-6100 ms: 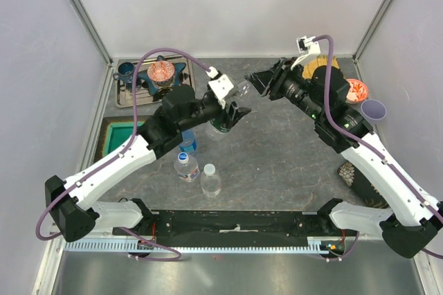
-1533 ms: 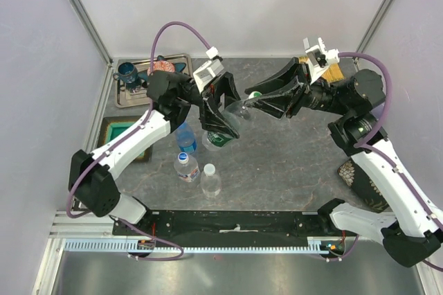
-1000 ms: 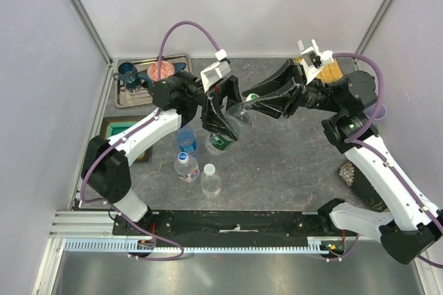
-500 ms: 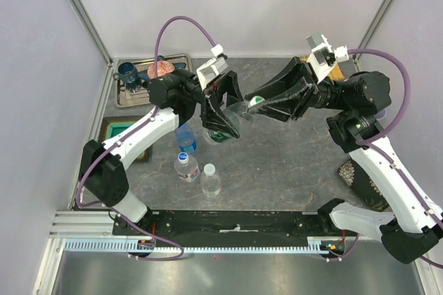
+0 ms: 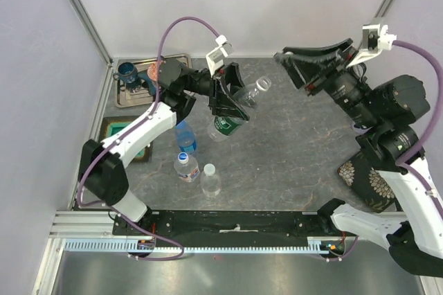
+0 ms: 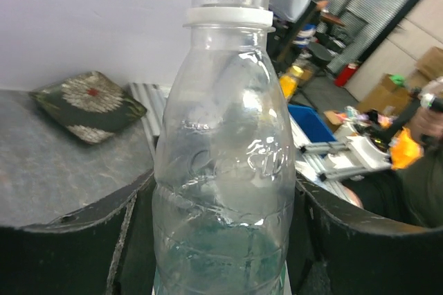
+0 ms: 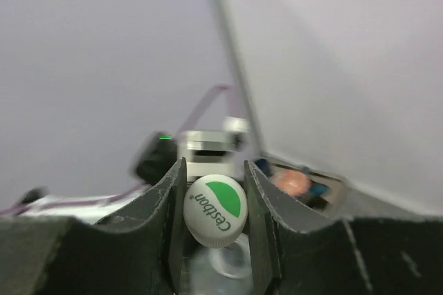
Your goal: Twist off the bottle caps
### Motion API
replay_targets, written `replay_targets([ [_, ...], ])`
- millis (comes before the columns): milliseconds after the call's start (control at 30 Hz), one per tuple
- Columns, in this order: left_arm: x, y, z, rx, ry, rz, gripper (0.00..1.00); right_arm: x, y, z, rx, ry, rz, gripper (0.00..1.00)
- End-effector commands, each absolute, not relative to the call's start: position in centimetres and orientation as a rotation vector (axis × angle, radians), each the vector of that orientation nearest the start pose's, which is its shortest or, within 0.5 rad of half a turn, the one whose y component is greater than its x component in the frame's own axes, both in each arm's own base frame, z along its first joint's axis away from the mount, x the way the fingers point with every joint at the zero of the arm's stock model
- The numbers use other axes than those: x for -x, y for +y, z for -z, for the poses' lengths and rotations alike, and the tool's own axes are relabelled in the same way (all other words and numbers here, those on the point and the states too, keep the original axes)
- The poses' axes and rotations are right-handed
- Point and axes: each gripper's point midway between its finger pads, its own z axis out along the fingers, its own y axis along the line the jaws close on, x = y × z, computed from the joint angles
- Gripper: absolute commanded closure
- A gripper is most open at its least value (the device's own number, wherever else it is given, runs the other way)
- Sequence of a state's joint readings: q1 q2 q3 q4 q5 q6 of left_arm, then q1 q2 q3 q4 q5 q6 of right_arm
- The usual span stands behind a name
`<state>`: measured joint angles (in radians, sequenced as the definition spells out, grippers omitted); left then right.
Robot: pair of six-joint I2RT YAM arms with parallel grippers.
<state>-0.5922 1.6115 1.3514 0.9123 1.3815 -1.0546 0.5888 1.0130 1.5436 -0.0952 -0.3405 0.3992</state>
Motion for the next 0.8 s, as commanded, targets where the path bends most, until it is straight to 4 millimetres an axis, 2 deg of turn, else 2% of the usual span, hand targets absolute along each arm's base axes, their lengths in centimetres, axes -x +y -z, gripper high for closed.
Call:
replay_targets([
  [0, -20.2, -34.2, -42.7, -1.186, 1.159, 1.638, 0.86, -31.0, 13.4, -46.1, -0.146, 1.591, -0.441, 1.00],
  [33, -19.7, -33.6, -43.6, -1.167, 1.137, 1.598, 0.86, -31.6, 12.9, -43.9, -0.180, 1.637, -0.421, 1.00],
  [67, -20.7, -33.6, -43.7, -1.115, 1.138, 1.525, 0.86, -32.3, 12.7, -39.4, -0.211, 1.727, -0.400, 1.00],
  [100, -20.8, -33.4, -44.1, -1.092, 1.129, 1.488, 0.85, -32.9, 11.9, -37.1, -0.253, 1.769, -0.377, 1.00],
  [133, -20.4, -32.8, -44.8, -1.069, 1.113, 1.453, 0.85, -33.2, 12.1, -34.6, -0.260, 1.824, -0.379, 1.00],
  [167, -21.1, -32.5, -45.2, -1.022, 1.104, 1.389, 0.85, -33.4, 12.2, -30.2, -0.261, 1.909, -0.357, 1.00],
  [233, -20.6, -31.5, -45.6, -0.991, 1.094, 1.330, 0.85, -33.6, 12.6, -25.5, -0.280, 2.005, -0.341, 1.00],
  [267, -21.1, -31.2, -45.7, -0.946, 1.106, 1.293, 0.85, -33.5, 12.8, -22.2, -0.271, 2.057, -0.327, 1.00],
  [333, -20.9, -30.6, -45.0, -0.924, 1.127, 1.262, 0.84, -33.4, 12.7, -19.1, -0.289, 2.114, -0.303, 1.00],
  [367, -20.6, -30.0, -45.7, -0.908, 1.103, 1.227, 0.84, -33.5, 12.8, -16.6, -0.285, 2.161, -0.276, 1.00],
  [433, -20.3, -29.6, -45.0, -0.905, 1.118, 1.203, 0.84, -33.7, 12.6, -14.1, -0.301, 2.210, -0.235, 1.00],
  [600, -19.4, -28.5, -44.8, -0.896, 1.120, 1.161, 0.84, -34.6, 12.7, -11.9, -0.302, 2.225, -0.205, 1.00],
  [767, -19.2, -28.0, -43.6, -0.891, 1.142, 1.139, 0.84, -35.3, 12.8, -8.1, -0.289, 2.325, -0.121, 1.00],
])
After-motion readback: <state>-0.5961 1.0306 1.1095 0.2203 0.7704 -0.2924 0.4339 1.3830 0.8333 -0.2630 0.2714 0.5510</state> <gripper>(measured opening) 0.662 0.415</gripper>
